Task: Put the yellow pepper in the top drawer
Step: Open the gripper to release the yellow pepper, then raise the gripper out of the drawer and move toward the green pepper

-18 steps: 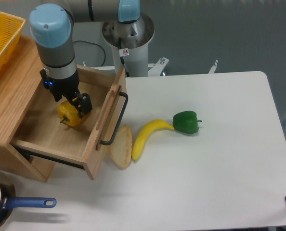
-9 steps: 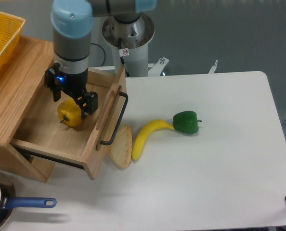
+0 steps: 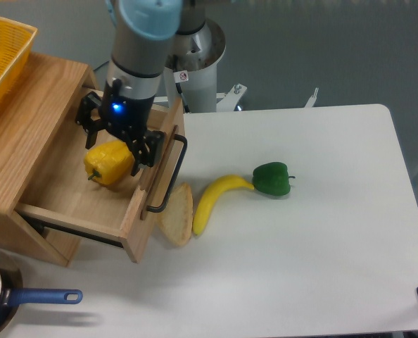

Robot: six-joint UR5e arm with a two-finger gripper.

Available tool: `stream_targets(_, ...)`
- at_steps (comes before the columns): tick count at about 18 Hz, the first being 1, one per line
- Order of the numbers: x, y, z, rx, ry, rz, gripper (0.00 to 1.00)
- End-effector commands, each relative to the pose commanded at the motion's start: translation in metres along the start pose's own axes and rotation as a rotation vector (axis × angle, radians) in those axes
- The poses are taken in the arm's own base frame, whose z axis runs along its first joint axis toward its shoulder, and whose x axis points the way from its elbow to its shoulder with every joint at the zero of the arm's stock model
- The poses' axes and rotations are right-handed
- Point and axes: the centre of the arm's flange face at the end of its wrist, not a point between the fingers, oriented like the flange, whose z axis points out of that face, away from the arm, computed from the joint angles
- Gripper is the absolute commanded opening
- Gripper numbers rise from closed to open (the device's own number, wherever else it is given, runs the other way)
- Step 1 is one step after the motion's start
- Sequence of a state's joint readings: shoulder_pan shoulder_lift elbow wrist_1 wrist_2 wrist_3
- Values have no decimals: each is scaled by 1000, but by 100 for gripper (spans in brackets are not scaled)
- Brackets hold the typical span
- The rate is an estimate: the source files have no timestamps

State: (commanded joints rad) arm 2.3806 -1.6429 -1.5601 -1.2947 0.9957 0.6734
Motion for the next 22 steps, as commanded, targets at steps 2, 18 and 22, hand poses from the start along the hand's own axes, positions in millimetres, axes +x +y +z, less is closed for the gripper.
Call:
stream_targets(2, -8, 2, -8, 14, -9, -14, 99)
stream_targets(18, -67, 17, -29, 0, -163, 44, 100)
stream_targets(22, -87, 32, -18, -132, -229, 186, 100)
